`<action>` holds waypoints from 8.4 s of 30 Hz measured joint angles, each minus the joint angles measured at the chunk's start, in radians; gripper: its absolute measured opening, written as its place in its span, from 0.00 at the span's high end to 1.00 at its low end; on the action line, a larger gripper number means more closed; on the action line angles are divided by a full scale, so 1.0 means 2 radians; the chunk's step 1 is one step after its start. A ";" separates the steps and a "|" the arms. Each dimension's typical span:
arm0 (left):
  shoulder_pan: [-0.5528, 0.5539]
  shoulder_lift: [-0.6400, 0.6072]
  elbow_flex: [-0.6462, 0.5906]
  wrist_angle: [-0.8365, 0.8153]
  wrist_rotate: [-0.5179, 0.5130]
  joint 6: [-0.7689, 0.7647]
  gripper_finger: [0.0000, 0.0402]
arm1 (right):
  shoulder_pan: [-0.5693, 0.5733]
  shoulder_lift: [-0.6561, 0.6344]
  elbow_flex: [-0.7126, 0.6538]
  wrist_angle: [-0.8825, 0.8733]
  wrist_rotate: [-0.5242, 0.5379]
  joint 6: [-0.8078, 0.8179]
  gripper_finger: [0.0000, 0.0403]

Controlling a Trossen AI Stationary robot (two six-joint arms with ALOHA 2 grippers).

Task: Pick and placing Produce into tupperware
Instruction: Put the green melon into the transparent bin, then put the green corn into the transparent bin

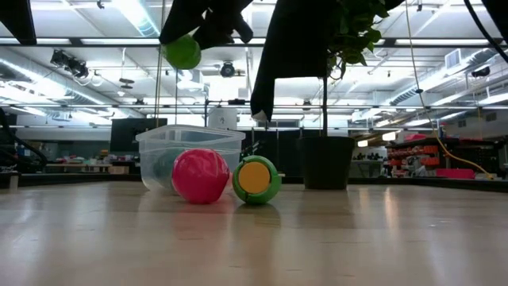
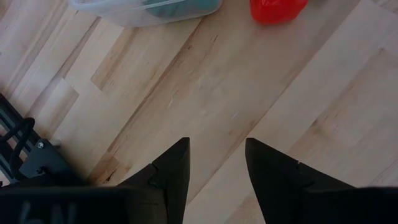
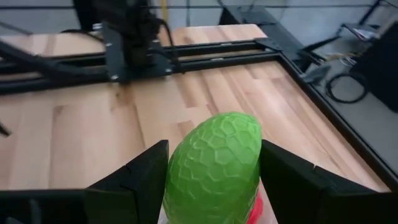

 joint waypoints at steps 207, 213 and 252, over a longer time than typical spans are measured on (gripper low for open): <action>-0.005 0.000 0.000 0.033 -0.023 0.116 0.60 | 0.031 -0.016 -0.134 -0.185 -0.138 0.677 0.03; -0.005 0.000 0.000 0.033 -0.023 0.115 0.60 | 0.041 -0.002 -0.133 -0.178 -0.144 0.721 0.07; -0.006 -0.001 0.000 0.036 -0.023 0.113 0.60 | 0.043 0.022 -0.133 -0.142 -0.183 0.756 0.13</action>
